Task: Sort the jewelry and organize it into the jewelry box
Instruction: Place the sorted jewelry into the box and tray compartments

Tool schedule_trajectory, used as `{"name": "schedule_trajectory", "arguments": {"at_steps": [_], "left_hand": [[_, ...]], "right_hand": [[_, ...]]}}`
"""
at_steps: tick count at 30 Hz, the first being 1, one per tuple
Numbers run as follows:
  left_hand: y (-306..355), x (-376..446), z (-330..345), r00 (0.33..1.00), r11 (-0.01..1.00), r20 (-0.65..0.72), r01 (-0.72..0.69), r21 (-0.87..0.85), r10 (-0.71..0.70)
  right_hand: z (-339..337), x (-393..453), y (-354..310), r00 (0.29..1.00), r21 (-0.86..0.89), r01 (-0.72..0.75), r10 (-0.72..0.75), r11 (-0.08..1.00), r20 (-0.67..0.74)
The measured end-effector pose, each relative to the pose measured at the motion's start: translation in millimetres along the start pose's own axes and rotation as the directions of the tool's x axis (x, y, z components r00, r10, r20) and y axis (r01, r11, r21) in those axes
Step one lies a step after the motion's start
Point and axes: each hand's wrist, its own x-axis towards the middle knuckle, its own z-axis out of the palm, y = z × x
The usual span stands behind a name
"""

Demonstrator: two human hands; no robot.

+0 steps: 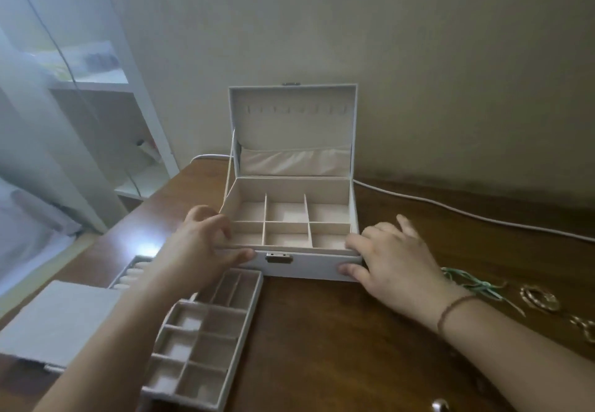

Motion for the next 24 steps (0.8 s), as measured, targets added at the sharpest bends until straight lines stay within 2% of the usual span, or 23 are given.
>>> {"name": "schedule_trajectory", "arguments": {"at_steps": [2, 4, 9, 11, 13, 15, 16, 17, 19, 21, 24], "left_hand": [[2, -4, 2, 0.999, 0.997, -0.048, 0.012, -0.077, -0.016], [9, -9, 3, 0.993, 0.986, -0.073, 0.078, -0.146, -0.089], [35, -24, -2, 0.989, 0.984, 0.052, 0.142, -0.106, -0.137], [39, -23, -5, 0.983, 0.973, 0.086, 0.176, -0.146, -0.165], [44, -22, -6, 0.972, 0.940, 0.051, 0.237, -0.245, -0.231], [56, -24, -4, 0.947, 0.915, -0.105, 0.260, -0.308, -0.305], [67, -27, -2, 0.934, 0.921, -0.191, 0.232, -0.313, -0.301], [80, -31, 2, 0.933, 0.932, -0.251, 0.171, -0.320, -0.258], [112, -39, 16, 0.962, 0.951, -0.261, -0.007, -0.309, -0.077], [147, -48, 31, 0.975, 0.943, -0.164, -0.193, -0.270, 0.153], [189, -59, 52, 0.912, 0.895, 0.019, -0.397, -0.205, 0.409]], "right_hand": [[-1, 0, 2, 0.999, -0.024, 0.038, -0.038, 0.999, -0.007], [-5, -1, 3, 0.999, -0.004, 0.054, -0.054, 0.999, -0.007], [-18, -16, 8, 0.996, 0.071, -0.050, 0.045, 0.996, 0.071], [-22, -25, 12, 0.992, 0.128, -0.081, 0.067, 0.989, 0.111], [-27, -38, 21, 0.974, 0.222, -0.224, 0.208, 0.949, 0.095], [-28, -56, 39, 0.898, 0.304, -0.430, 0.437, 0.850, 0.050], [-25, -66, 48, 0.852, 0.290, -0.513, 0.519, 0.808, 0.062], [-23, -74, 56, 0.817, 0.241, -0.573, 0.568, 0.783, 0.095], [-14, -83, 66, 0.790, 0.138, -0.611, 0.591, 0.780, 0.161], [-7, -84, 70, 0.782, 0.106, -0.618, 0.597, 0.779, 0.178], [0, -84, 72, 0.804, 0.153, -0.594, 0.578, 0.790, 0.137]]}}
